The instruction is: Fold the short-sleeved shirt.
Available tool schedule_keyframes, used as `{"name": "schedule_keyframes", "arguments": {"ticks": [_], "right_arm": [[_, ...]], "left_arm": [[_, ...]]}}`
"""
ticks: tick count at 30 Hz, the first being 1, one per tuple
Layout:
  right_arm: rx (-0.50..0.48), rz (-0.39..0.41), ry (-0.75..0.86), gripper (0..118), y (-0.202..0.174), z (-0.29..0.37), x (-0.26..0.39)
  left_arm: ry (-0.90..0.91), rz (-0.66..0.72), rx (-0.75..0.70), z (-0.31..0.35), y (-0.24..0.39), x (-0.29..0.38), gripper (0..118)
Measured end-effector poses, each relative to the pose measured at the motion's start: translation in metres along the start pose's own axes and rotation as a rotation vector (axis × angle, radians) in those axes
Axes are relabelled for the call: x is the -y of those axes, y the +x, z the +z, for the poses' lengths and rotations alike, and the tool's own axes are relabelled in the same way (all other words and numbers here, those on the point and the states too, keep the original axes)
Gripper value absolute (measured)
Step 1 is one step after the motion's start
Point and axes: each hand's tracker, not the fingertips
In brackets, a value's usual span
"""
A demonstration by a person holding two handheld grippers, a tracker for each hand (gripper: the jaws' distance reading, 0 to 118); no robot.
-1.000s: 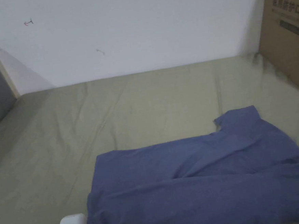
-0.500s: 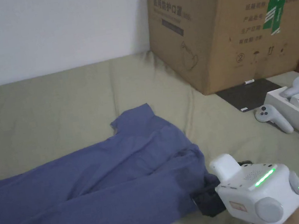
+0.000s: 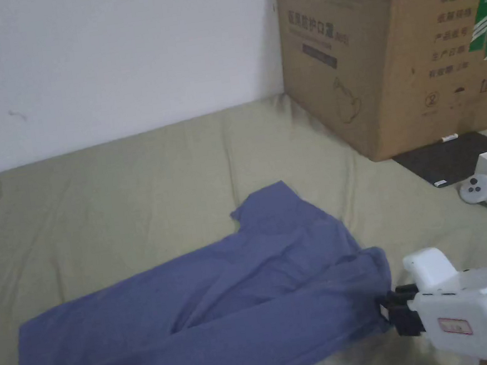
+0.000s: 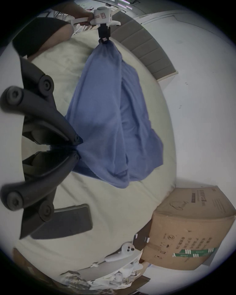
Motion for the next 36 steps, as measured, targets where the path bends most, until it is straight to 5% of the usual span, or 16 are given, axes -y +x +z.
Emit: {"name": "schedule_keyframes", "arguments": {"ticks": [11, 13, 15, 17, 18, 19, 20, 24, 25, 26, 27, 28, 35, 36], "right_arm": [[0.052, 0.121, -0.1, 4, -0.034, 0.08, 0.082], [0.1, 0.168, -0.136, 15, -0.034, 0.074, 0.097], [0.156, 0.175, -0.135, 54, -0.035, 0.074, 0.105], [0.209, 0.178, -0.063, 65, -0.034, 0.08, 0.108], [0.197, 0.163, -0.027, 100, -0.041, 0.091, 0.104], [0.179, 0.135, 0.022, 109, -0.042, 0.099, 0.099], [0.167, 0.099, 0.075, 109, -0.043, 0.106, 0.09], [0.1, 0.043, 0.223, 105, -0.054, 0.127, 0.045], [0.086, 0.05, 0.27, 97, -0.057, 0.13, 0.033], [0.08, 0.065, 0.323, 76, -0.067, 0.137, 0.013], [0.095, 0.082, 0.36, 27, -0.07, 0.137, 0.002], [0.148, 0.097, 0.39, 4, -0.073, 0.132, -0.011], [0.096, 0.133, 0.368, 4, -0.082, 0.079, -0.084], [0.1, 0.146, 0.356, 4, -0.085, 0.07, -0.089]], "left_arm": [[-0.059, -0.017, 0.032, 0.09, 0.009, 0.081, 8], [-0.086, -0.032, 0.041, 0.088, 0.009, 0.098, 9], [-0.098, -0.048, 0.029, 0.092, 0.017, 0.108, 28], [-0.067, -0.084, -0.045, 0.096, 0.012, 0.111, 36], [-0.045, -0.075, -0.045, 0.102, 0.011, 0.11, 75], [-0.019, -0.058, -0.037, 0.108, 0.009, 0.107, 101], [0.028, -0.036, -0.03, 0.116, 0.006, 0.1, 112], [0.153, 0.001, -0.114, 0.132, 0.004, 0.054, 107], [0.167, 0.012, -0.111, 0.138, 0.004, 0.037, 96], [0.207, 0.024, -0.085, 0.142, 0.003, 0.02, 70], [0.254, 0.038, -0.063, 0.144, 0.002, 0.007, 24], [0.285, 0.056, -0.063, 0.14, 0.0, -0.009, 0], [0.175, -0.058, -0.044, 0.012, -0.016, -0.095, 2], [0.109, -0.041, -0.041, -0.02, -0.022, -0.101, 20]]}}
